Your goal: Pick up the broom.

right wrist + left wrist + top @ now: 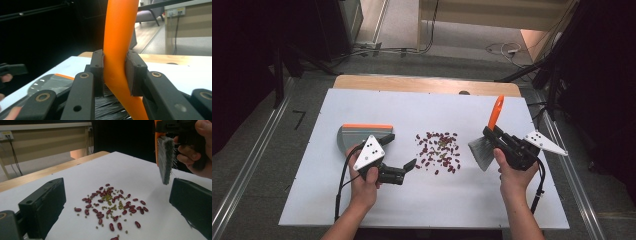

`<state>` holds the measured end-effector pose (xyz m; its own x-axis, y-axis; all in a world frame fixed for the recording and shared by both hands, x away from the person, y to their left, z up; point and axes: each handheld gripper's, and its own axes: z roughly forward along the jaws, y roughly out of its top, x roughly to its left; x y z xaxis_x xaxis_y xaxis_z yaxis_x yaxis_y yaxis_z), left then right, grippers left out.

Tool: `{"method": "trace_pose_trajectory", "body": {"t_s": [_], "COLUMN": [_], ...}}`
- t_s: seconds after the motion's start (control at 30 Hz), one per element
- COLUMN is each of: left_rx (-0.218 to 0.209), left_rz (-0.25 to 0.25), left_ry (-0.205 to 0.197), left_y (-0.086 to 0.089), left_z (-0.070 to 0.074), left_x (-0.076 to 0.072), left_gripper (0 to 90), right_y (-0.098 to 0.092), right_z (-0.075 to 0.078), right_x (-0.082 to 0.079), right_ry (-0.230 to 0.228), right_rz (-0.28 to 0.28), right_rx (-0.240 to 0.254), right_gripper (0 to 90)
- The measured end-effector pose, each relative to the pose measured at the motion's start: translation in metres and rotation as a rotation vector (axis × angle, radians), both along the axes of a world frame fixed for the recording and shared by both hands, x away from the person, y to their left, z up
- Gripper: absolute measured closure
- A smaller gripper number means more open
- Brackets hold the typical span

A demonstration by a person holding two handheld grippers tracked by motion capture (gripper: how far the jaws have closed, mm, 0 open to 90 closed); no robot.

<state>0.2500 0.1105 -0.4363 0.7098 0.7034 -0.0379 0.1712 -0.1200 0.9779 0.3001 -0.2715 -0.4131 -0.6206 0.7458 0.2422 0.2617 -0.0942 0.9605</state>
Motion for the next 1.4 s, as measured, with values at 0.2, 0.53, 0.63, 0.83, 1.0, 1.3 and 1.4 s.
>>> {"method": "trace_pose_trajectory", "body": {"t_s": [0.2, 0.53, 0.63, 0.83, 1.0, 1.3, 1.4], "left_rx": [-0.011, -0.033, -0.031, -0.038, -0.037, 0.005, 0.020], "left_rz": [-0.023, -0.093, -0.106, -0.138, -0.123, -0.100, -0.083], "left_ry": [0.028, 0.068, 0.077, 0.100, 0.145, 0.193, 0.198], "left_y": [-0.014, -0.036, -0.041, -0.055, -0.070, -0.087, -0.092], "left_z": [-0.001, -0.005, -0.006, -0.009, -0.010, -0.017, -0.018], "left_x": [0.006, 0.004, 0.003, 0.001, 0.001, -0.002, -0.003], "left_gripper": [1.5, 1.5, 1.5, 1.5, 8.2, 22.5, 28.2], "right_y": [0.017, 0.050, 0.058, 0.069, 0.082, 0.095, 0.098], "right_z": [0.004, 0.004, 0.003, 0.003, 0.002, 0.003, 0.003], "right_x": [-0.005, -0.013, -0.016, -0.019, -0.022, -0.029, -0.031], "right_ry": [-0.020, -0.029, -0.030, -0.035, -0.036, -0.046, -0.049], "right_rz": [0.040, 0.113, 0.121, 0.123, 0.152, 0.171, 0.169], "right_rx": [-0.017, -0.034, -0.043, -0.056, -0.070, -0.077, -0.077], "right_gripper": [69.1, 69.1, 69.1, 69.1, 69.1, 69.1, 69.1]}}
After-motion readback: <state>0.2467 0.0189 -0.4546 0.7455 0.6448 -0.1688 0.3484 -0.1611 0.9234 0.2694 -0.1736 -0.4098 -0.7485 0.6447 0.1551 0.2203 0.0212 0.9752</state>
